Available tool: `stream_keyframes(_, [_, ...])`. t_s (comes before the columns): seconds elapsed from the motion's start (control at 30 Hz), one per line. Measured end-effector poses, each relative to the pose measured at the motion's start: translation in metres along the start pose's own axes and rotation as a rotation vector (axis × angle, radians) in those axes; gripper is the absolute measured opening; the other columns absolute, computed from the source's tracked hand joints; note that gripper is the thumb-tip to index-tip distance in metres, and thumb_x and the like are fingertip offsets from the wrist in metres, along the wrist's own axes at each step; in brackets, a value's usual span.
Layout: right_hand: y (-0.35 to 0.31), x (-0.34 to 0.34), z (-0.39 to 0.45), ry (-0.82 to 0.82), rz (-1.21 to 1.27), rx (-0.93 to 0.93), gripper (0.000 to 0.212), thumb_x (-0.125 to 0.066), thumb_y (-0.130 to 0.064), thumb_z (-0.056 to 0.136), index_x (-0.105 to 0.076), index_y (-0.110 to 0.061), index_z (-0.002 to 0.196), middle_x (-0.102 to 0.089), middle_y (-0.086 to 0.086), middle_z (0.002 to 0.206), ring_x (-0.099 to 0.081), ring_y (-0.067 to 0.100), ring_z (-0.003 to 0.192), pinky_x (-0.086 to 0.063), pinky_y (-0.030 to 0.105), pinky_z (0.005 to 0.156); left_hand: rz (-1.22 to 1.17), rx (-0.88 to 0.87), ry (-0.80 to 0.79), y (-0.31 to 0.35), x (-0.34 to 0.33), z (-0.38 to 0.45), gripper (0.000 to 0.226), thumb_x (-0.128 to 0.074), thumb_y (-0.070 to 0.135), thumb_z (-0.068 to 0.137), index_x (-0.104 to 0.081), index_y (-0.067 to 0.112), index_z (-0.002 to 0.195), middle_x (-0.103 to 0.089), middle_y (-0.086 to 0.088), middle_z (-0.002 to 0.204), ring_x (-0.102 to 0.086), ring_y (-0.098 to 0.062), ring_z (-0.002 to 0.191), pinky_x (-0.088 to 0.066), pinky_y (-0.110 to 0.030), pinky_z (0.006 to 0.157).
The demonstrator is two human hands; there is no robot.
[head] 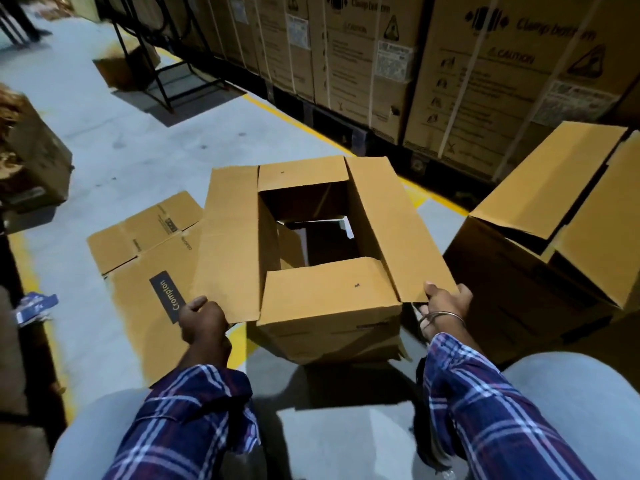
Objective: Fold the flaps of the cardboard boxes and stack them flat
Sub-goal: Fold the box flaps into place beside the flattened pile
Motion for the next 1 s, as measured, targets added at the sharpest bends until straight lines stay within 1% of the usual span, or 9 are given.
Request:
stream_keyframes(0.07, [0.001, 0.001, 0.005, 0.042, -0.127, -0.008, 0.064, -0.074, -0.011, 0.087, -0.042, -0.014, 0.142, -0.063, 0.014, 0.119, -0.063, 0.023, 0.076, -0.056, 0.043, 0.075, 0.012, 0.111, -0.068, -0.006, -0.001, 0.003, 0.036, -0.048, 0.013, 0.099, -0.059, 0.005, 0.132, -0.062, -0.021, 0.132, -0.064, -0.04, 0.114, -0.056, -0.051, 0.092])
stream_keyframes(0.2, [-0.003, 0.004, 0.004, 0.062, -0.637, -0.019, 0.072, -0.074, -0.052, 0.08, -0.053, -0.009, 0.134, -0.045, 0.018, 0.143, -0.055, 0.042, 0.119, -0.05, 0.046, 0.092, 0.151, 0.153, -0.133, -0.012, -0.01, 0.0, 0.048, -0.054, 0.009, 0.088, -0.053, 0.009, 0.136, -0.054, -0.019, 0.132, -0.056, -0.04, 0.115, -0.055, -0.043, 0.075])
stream_keyframes(0.27, [-0.009, 0.004, 0.004, 0.055, -0.917, 0.097, 0.056, -0.065, -0.046, 0.092, -0.059, -0.005, 0.13, -0.034, 0.018, 0.149, -0.041, 0.043, 0.131, -0.041, 0.047, 0.102, 0.476, 0.052, -0.156, -0.009, -0.016, -0.007, 0.054, -0.062, 0.021, 0.085, -0.05, 0.017, 0.137, -0.032, -0.02, 0.149, -0.037, -0.044, 0.132, -0.044, -0.049, 0.098])
stream_keyframes(0.4, [-0.025, -0.016, 0.003, -0.157, -1.096, 0.382, 0.03, -0.059, -0.04, 0.096, -0.067, -0.013, 0.105, -0.06, 0.013, 0.118, -0.054, 0.035, 0.109, -0.045, 0.047, 0.099, 0.775, -0.151, -0.282, -0.004, -0.04, -0.009, 0.089, -0.059, 0.074, 0.085, -0.043, 0.013, 0.148, -0.025, -0.02, 0.16, -0.02, -0.043, 0.148, -0.022, -0.064, 0.118])
stream_keyframes(0.53, [-0.031, -0.042, -0.001, -0.387, -1.278, 0.284, 0.083, -0.048, -0.089, 0.077, -0.056, -0.02, 0.121, -0.055, 0.008, 0.117, -0.056, 0.035, 0.112, -0.046, 0.049, 0.096, 0.687, -0.119, -0.53, -0.006, -0.053, -0.014, 0.115, -0.054, 0.09, 0.076, -0.037, 0.006, 0.153, -0.04, -0.022, 0.156, -0.043, -0.042, 0.139, -0.038, -0.052, 0.112])
stream_keyframes(0.63, [-0.022, -0.048, 0.012, -0.438, -1.269, 0.268, 0.087, -0.054, -0.082, 0.077, -0.056, -0.018, 0.135, -0.06, 0.012, 0.134, -0.057, 0.038, 0.119, -0.047, 0.051, 0.103, 0.666, -0.151, -0.628, -0.014, -0.059, -0.017, 0.1, -0.06, 0.08, 0.083, -0.042, 0.006, 0.149, -0.048, -0.019, 0.151, -0.05, -0.039, 0.133, -0.044, -0.049, 0.109])
stream_keyframes(0.7, [-0.017, -0.051, 0.015, -0.421, -1.271, 0.313, 0.063, -0.055, -0.063, 0.093, -0.059, -0.016, 0.135, -0.062, 0.015, 0.135, -0.058, 0.039, 0.12, -0.047, 0.048, 0.103, 0.627, -0.145, -0.65, -0.02, -0.063, -0.016, 0.081, -0.061, 0.071, 0.087, -0.053, 0.008, 0.138, -0.059, -0.015, 0.137, -0.059, -0.035, 0.12, -0.05, -0.049, 0.103])
stream_keyframes(0.83, [-0.005, -0.059, 0.02, -0.383, -1.276, 0.407, 0.037, -0.048, -0.039, 0.103, -0.069, -0.012, 0.118, -0.068, 0.018, 0.122, -0.06, 0.041, 0.112, -0.046, 0.041, 0.091, 0.537, -0.186, -0.637, -0.026, -0.073, -0.017, 0.042, -0.051, 0.04, 0.104, -0.066, 0.004, 0.119, -0.067, -0.006, 0.094, -0.06, -0.018, 0.077, -0.043, -0.029, 0.06])
stream_keyframes(1.0, [0.002, -0.055, 0.026, -0.367, -1.174, 0.389, 0.035, -0.051, -0.037, 0.103, -0.072, -0.011, 0.115, -0.07, 0.018, 0.118, -0.061, 0.04, 0.107, -0.042, 0.036, 0.082, 0.537, -0.333, -0.561, -0.018, -0.073, -0.017, 0.039, -0.048, 0.042, 0.105, -0.071, 0.011, 0.107, -0.071, -0.008, 0.094, -0.065, -0.029, 0.088, -0.047, -0.035, 0.07])
Point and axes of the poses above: each hand's wrist, its own z-axis towards the middle knuckle, its own x-axis out of the back of the hand, y = z × x, the point moved 1 cm from there along z, towards the middle knuckle
